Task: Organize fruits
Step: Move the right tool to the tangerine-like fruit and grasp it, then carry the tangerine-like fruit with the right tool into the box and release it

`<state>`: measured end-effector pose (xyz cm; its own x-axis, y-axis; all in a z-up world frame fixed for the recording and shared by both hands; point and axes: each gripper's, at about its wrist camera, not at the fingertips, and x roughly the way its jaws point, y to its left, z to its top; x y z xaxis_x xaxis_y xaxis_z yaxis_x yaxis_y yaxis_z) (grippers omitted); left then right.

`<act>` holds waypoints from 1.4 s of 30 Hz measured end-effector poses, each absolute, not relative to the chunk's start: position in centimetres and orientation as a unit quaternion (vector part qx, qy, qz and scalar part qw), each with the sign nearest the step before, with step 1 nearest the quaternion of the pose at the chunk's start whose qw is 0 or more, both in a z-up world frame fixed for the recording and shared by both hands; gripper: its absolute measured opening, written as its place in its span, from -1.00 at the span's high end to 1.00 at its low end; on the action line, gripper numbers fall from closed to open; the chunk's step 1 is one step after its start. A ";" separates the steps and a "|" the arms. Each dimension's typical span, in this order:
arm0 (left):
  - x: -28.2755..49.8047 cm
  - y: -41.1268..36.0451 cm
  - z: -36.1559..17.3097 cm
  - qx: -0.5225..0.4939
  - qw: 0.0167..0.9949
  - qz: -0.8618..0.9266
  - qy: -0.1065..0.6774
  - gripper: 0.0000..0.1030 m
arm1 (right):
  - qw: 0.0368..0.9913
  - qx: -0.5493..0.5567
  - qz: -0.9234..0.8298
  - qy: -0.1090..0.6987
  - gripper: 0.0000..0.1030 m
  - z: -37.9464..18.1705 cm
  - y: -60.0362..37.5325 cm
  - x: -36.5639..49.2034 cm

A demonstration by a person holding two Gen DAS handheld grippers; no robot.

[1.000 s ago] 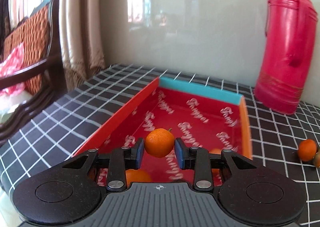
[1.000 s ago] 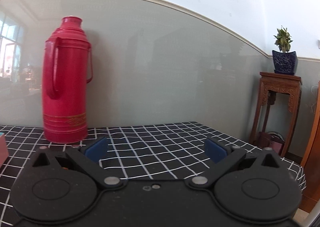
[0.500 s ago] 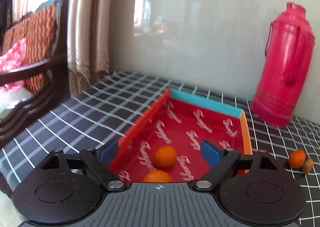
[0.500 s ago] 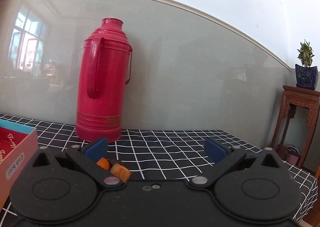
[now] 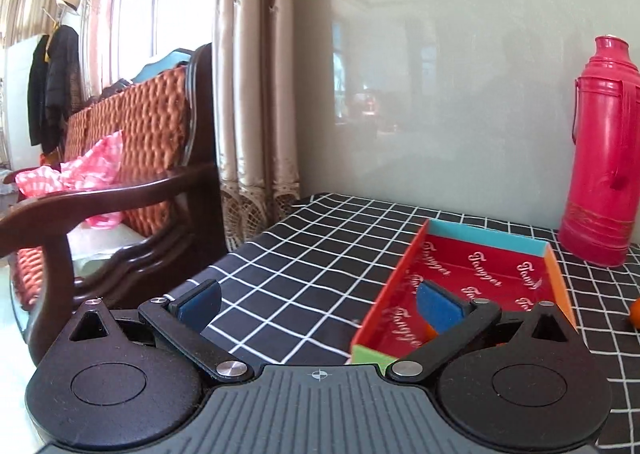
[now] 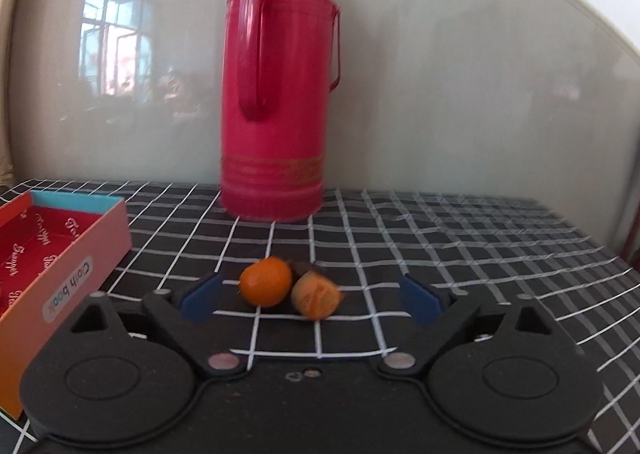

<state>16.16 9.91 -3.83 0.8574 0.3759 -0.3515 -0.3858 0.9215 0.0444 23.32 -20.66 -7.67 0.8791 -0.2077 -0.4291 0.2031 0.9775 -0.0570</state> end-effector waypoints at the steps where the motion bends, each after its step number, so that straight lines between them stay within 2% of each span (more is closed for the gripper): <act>1: 16.0 10.2 -3.9 -0.011 0.963 0.200 0.178 -0.99 | 0.967 0.004 -0.100 0.235 -0.27 -7.9 -21.1 23.7; 7: 15.9 12.0 -4.2 -0.015 0.959 0.218 0.182 -0.99 | 0.953 0.025 -0.081 0.290 0.00 -9.0 -23.2 25.8; 13: 16.1 13.7 -4.4 -0.052 0.953 0.232 0.188 -0.99 | 0.950 0.011 -0.063 0.306 0.20 -9.7 -23.7 27.8; 15: 16.2 13.9 -4.5 -0.055 0.952 0.235 0.189 -0.99 | 0.948 0.014 -0.058 0.313 0.34 -10.1 -23.8 28.3; 21: 16.5 13.6 -4.8 -0.046 0.951 0.236 0.193 -0.99 | 0.950 0.001 -0.063 0.307 0.42 -10.0 -23.4 28.2; 22: 16.5 13.6 -4.9 -0.047 0.951 0.235 0.195 -0.99 | 0.950 -0.001 -0.061 0.305 0.62 -9.9 -23.3 28.0; 24: 16.4 13.7 -4.8 -0.050 0.951 0.236 0.195 -0.99 | 0.954 -0.004 -0.059 0.295 0.68 -9.5 -22.9 27.6; 30: 16.3 13.8 -4.8 -0.055 0.949 0.242 0.195 -0.99 | 0.957 -0.009 -0.049 0.287 0.70 -9.0 -22.2 27.0; 34: 16.3 13.8 -4.9 -0.054 0.948 0.245 0.195 -0.99 | 0.955 0.007 -0.055 0.292 0.55 -9.2 -22.8 27.7; 39: 16.5 13.3 -4.9 -0.048 0.949 0.242 0.198 -0.99 | 0.951 0.025 -0.048 0.303 0.70 -9.6 -23.1 28.5; 42: 16.6 13.2 -4.9 -0.044 0.949 0.240 0.198 -0.99 | 0.953 0.016 -0.053 0.298 0.72 -9.5 -22.8 28.4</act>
<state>16.63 13.18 -4.94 0.8064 0.4377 -0.3978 -0.4729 0.8811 0.0109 28.41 -22.82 -9.52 0.8173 -0.0906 -0.5691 0.1098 0.9940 -0.0006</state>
